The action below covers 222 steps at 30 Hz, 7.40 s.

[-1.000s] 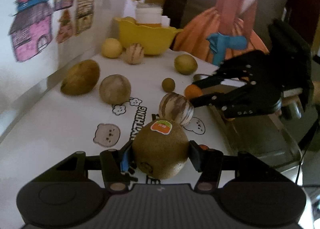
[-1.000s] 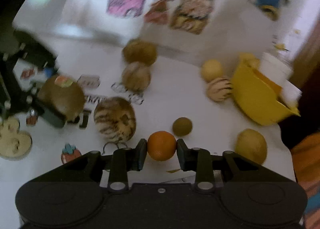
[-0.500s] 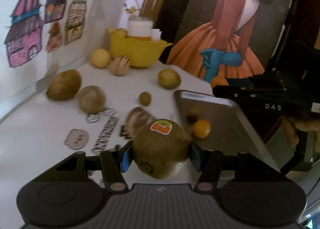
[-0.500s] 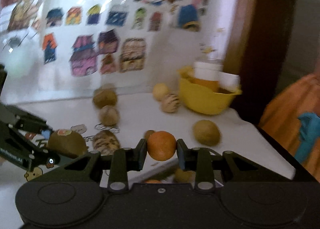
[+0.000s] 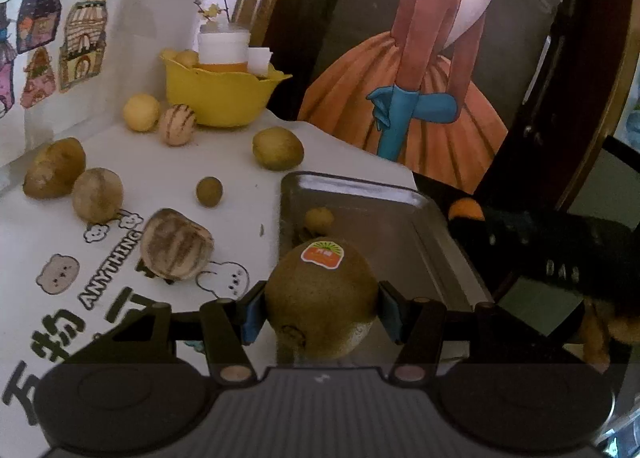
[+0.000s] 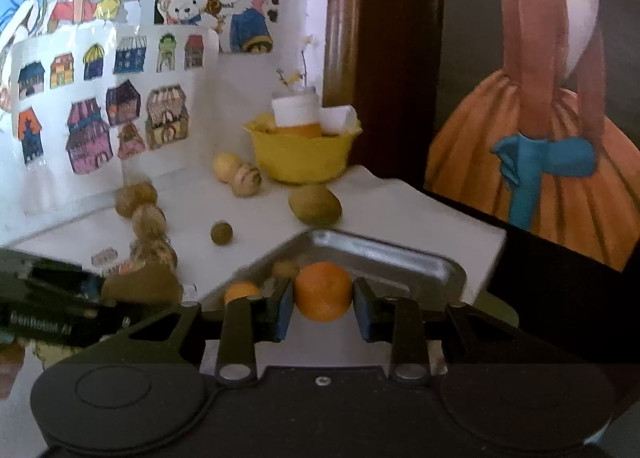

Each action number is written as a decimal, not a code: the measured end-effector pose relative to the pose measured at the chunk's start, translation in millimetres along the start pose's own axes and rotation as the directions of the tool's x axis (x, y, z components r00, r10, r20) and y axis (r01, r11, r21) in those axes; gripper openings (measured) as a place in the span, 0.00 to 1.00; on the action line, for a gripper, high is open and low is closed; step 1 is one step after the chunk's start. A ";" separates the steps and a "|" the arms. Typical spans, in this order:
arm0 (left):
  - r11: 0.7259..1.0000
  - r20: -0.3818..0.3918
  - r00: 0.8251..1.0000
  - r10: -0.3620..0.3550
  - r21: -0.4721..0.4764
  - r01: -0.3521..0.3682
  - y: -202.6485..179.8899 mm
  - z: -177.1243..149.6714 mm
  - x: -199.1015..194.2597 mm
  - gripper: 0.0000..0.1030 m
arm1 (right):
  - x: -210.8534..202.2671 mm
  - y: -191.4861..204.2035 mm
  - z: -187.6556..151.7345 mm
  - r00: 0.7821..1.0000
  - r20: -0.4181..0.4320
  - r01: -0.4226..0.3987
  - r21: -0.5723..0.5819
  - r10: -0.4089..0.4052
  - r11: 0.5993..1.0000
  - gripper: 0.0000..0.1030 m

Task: Organize fruits
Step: 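Lower the kiwi into the tray with the left tool while the right tool releases the orange, then lift both tools away from the metal tray, then move the right tool toward a striped melon while the left tool approaches a round brown fruit, then grasp the striped melon with the right tool while the left tool grasps the round brown fruit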

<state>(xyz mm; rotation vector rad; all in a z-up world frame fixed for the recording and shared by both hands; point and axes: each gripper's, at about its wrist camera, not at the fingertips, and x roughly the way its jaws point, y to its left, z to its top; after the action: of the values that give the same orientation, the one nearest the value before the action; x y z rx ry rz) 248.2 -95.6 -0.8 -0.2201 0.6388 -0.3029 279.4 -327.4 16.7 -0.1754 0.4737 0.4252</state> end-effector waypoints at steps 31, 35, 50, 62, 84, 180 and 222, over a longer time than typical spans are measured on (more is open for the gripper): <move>0.991 -0.030 0.999 0.028 0.129 -0.024 -20.3 -13.8 23.7 0.60 | 12.3 18.0 -50.6 0.993 -0.093 0.066 -0.007 -0.066 0.998 0.33; 0.989 -0.030 0.999 0.030 0.143 -0.025 -19.6 -14.5 23.7 0.60 | 12.2 20.5 -51.8 0.994 -0.088 0.070 -0.020 -0.071 0.997 0.33; 0.978 -0.032 0.997 0.065 0.202 -0.057 -22.7 -15.8 24.4 0.62 | 11.8 27.8 -55.9 0.991 -0.085 0.096 -0.091 -0.104 0.991 0.35; 0.995 -0.005 1.000 0.029 0.093 -0.029 -8.3 -13.7 -4.6 0.77 | -20.6 39.4 -50.2 0.992 -0.031 0.116 -0.115 -0.121 0.987 0.52; 0.987 0.072 0.985 0.156 0.019 -0.158 21.6 -49.4 -112.1 1.00 | -102.1 122.0 -62.4 0.985 -0.103 0.153 0.138 -0.139 0.979 0.99; 0.936 -0.076 0.963 0.260 -0.227 -0.270 164.6 72.6 41.9 0.92 | 125.8 155.4 53.0 0.913 -0.283 -0.382 -0.344 0.293 0.858 0.94; 0.930 -0.052 0.955 0.292 -0.218 -0.296 165.1 66.5 47.4 0.51 | 155.4 156.4 55.9 0.879 -0.341 -0.415 -0.206 0.333 0.886 0.52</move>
<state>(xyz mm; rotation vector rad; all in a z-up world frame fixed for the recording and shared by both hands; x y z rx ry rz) 359.6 49.4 -23.2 -0.3331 0.7143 0.0580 358.9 -117.2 -18.5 -0.4230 0.7514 0.8596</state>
